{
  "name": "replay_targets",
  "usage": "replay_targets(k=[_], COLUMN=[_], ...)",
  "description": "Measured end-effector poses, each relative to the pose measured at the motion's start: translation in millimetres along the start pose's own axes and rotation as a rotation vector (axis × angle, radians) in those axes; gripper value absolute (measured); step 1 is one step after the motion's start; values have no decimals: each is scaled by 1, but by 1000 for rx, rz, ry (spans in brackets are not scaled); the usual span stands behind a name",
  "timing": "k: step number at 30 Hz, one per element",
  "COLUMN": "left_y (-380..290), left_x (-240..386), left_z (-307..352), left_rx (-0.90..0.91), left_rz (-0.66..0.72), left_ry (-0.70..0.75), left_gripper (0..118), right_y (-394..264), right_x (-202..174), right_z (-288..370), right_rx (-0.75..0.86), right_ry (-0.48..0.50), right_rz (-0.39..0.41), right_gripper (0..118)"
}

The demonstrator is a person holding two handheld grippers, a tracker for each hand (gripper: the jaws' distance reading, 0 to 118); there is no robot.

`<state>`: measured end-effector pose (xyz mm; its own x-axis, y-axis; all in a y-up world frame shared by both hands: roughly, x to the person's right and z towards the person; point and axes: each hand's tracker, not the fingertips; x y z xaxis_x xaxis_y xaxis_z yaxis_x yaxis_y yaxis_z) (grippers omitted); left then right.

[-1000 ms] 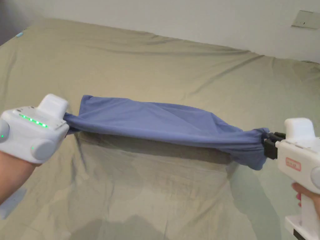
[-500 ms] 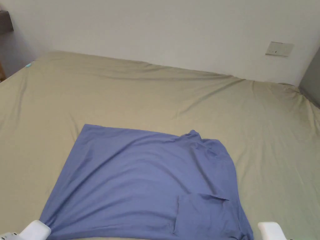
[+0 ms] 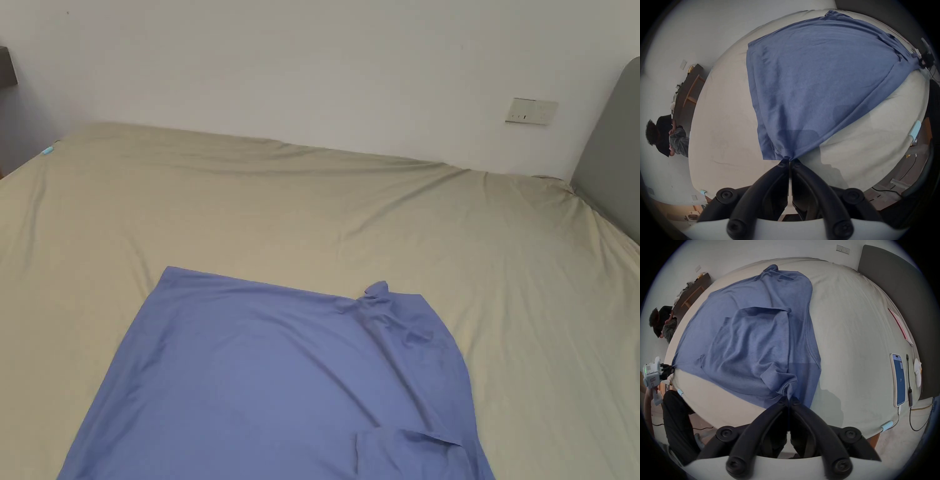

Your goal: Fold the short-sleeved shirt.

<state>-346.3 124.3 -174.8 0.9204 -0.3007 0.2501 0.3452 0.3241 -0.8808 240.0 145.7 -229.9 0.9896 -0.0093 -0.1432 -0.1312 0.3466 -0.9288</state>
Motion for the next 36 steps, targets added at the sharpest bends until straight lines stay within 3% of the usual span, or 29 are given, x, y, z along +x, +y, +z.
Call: replay_targets(k=[1,2,3,4,5,7,11,16,22,25,26,28,29,36], left_y=[1,1,3,6,12,24,62,102,127,131,134,138,140,148], left_x=[-3,-6,-10,-13,-17,-23,-35,-23,19,37,42,48,50,45], left_z=[2,2,7,13,22,48,120,212,266,273,274,275,275,261], left_rx=[12,35,65,80,108,240,565,919,1044,1071,1078,1070,1069,1024], left_rz=[25,52,80,121,170,262,444,456,417,400,396,386,382,373], left_ry=[-6,-11,-9,-10,-20,-63,-95,48,221,243,247,245,238,190], left_gripper=[1,5,23,47,77,100,104,109,96,40,26,16,1,0], right_y=[1,1,1,0,4,15,49,80,84,78,76,77,77,79], right_x=[-2,-3,-3,-3,-2,-4,-27,-82,-141,-163,-167,-171,-172,-175], right_z=[-5,-8,-5,1,15,45,127,220,269,268,266,262,258,246], right_rx=[-36,-61,-34,3,67,179,511,842,1006,1043,1049,1031,1031,1020], right_ry=[-64,-140,-151,-155,-118,-95,-66,-98,-123,-186,-174,-132,-121,-181], right_rz=[8,32,38,23,-14,-70,-54,56,186,259,271,267,258,290], right_gripper=[30,70,93,100,100,100,100,100,82,18,12,8,2,2])
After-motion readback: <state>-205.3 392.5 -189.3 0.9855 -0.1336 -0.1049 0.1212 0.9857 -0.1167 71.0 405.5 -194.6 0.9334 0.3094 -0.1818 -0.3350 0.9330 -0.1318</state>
